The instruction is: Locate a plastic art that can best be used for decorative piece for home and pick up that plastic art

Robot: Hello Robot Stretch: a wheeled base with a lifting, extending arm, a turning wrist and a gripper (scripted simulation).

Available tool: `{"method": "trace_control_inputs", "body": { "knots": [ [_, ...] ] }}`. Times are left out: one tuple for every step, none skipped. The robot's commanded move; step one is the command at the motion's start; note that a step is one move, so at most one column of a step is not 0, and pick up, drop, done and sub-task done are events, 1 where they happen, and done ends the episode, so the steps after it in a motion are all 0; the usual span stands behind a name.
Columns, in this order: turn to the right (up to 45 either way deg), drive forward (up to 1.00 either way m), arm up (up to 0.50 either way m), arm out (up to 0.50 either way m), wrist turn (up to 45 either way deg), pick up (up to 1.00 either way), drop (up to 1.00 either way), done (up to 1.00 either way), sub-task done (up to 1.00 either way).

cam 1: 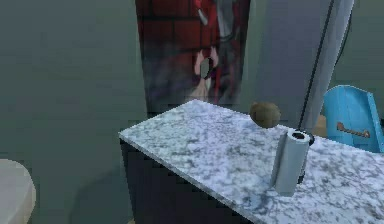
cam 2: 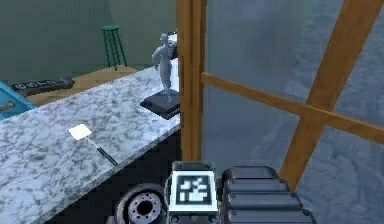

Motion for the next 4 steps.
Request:
{"method": "trace_control_inputs", "body": {
  "knots": [
    [0.0, 0.00, 0.00, 0.42, 0.0, 0.00, 0.00, 0.00, 0.00],
    [0.0, 0.00, 0.00, 0.00, 0.0, 1.00, 0.00, 0.00, 0.00],
    [0.0, 0.00, 0.00, 0.42, 0.0, 0.00, 0.00, 0.00, 0.00],
    [45.0, 0.00, 0.00, 0.00, 0.0, 0.00, 0.00, 0.00, 0.00]
  ]
}}
